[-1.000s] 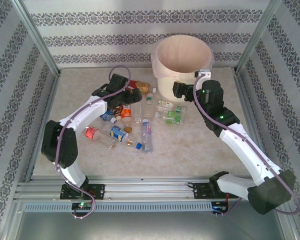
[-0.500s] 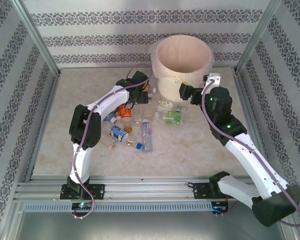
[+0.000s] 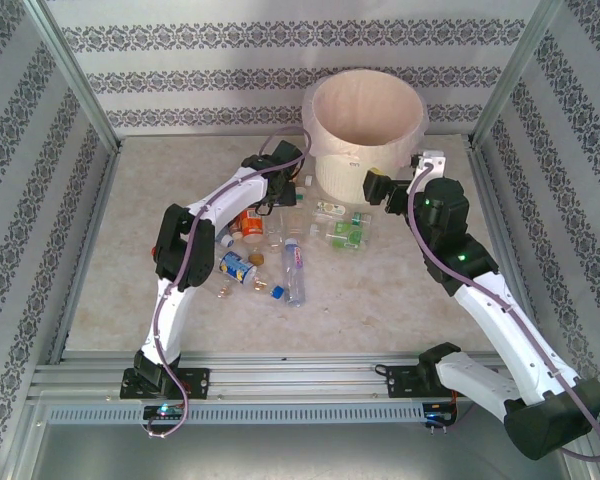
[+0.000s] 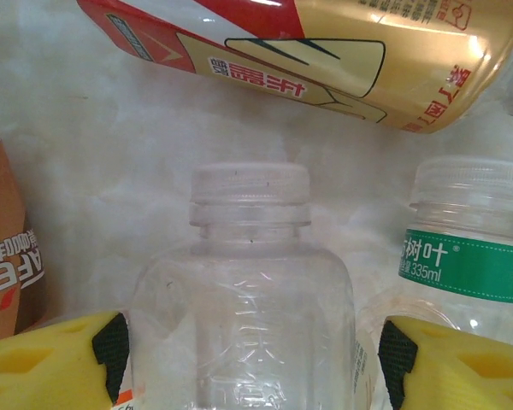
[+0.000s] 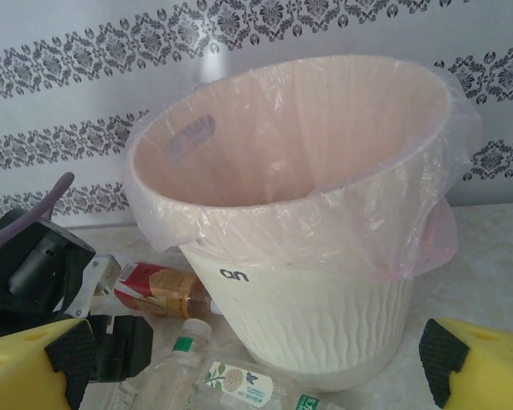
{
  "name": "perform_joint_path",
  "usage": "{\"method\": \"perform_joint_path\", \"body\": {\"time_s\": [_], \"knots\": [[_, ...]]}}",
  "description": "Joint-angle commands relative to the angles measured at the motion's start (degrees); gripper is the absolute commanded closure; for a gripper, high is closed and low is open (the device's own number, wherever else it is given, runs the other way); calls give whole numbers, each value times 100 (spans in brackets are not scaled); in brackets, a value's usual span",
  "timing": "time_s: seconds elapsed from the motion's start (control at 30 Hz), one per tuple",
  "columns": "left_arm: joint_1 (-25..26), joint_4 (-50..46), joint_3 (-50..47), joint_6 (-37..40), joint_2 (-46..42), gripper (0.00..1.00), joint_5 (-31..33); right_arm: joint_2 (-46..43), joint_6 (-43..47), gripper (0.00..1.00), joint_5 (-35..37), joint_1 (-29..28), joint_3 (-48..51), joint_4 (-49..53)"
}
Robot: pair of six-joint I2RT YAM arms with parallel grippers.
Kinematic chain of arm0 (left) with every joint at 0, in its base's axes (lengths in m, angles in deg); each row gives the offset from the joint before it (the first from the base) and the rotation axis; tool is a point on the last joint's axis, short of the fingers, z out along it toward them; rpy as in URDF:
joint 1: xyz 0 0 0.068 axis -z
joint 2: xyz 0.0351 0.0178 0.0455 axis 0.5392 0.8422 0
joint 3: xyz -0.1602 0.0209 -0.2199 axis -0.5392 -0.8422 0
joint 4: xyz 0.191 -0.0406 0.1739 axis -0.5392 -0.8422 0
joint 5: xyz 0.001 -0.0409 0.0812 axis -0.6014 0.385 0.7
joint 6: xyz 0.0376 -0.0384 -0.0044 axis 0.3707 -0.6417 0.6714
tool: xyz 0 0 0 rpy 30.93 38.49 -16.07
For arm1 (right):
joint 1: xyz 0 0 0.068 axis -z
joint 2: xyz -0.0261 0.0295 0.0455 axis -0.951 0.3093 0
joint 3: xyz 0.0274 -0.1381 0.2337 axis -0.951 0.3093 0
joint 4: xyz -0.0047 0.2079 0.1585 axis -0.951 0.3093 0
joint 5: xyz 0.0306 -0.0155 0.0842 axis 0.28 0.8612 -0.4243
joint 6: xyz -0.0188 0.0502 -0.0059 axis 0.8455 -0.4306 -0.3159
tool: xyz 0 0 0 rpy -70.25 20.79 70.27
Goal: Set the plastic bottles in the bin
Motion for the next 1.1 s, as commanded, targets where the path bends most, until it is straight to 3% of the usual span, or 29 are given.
{"method": "perform_joint_path", "body": {"time_s": [0.0,0.43,0.67,0.87,1.07], "knots": [[-122,-190,70,-142,104,21,-64,-94,152,2,-170,21,57,28],[-162,83,86,-28,37,47,-265,-97,275,2,-120,12,36,10],[-223,206,35,159,-604,54,-382,-37,260,2,-384,12,20,-120],[-224,785,-329,452,-1491,57,-1018,43,-14,2,-615,29,87,-248],[-233,2075,-1240,500,-2504,57,-2298,175,-313,2,-1136,73,171,-559]]}}
